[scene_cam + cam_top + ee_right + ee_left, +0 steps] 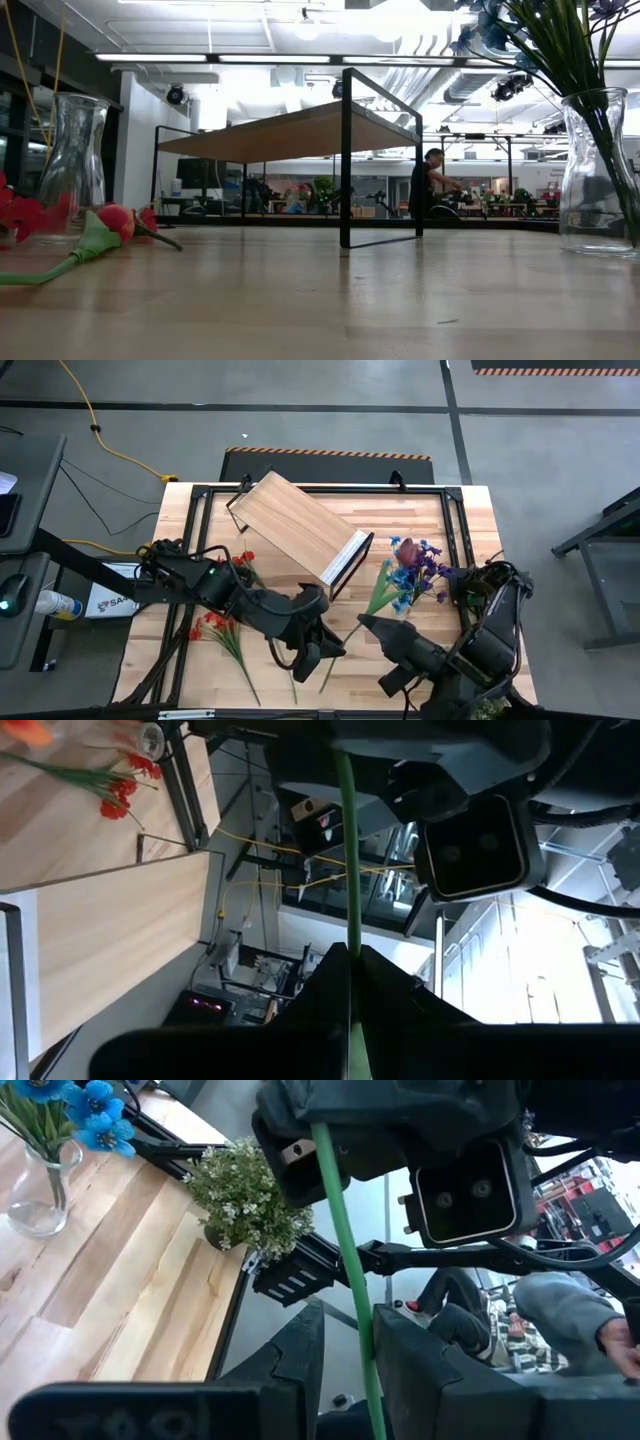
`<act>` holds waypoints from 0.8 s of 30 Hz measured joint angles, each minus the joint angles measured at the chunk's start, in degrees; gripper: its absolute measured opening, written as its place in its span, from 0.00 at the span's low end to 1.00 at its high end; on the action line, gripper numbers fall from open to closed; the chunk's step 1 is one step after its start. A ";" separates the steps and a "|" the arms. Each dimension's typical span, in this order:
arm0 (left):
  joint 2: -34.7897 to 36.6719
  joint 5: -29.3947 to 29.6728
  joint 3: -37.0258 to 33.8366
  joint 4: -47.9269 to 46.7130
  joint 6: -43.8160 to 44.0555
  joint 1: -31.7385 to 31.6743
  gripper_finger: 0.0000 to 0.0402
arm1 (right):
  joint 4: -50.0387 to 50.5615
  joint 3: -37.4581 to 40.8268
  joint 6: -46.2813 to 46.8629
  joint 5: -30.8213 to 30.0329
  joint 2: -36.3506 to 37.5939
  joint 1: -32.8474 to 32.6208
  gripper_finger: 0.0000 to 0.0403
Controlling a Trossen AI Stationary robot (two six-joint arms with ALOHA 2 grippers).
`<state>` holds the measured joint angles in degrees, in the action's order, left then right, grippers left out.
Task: Pick and place flowers into a vace then onto a shelf
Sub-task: Put the dark red tulip into the right transparent vase
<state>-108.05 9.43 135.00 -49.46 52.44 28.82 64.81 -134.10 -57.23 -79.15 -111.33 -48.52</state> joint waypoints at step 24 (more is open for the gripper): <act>-0.02 3.21 0.00 -1.83 -4.61 0.04 0.07 | -0.84 0.00 5.65 0.56 0.00 -0.22 0.04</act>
<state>-108.07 12.64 135.00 -51.28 47.84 28.86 63.97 -134.10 -51.58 -78.59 -111.33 -48.73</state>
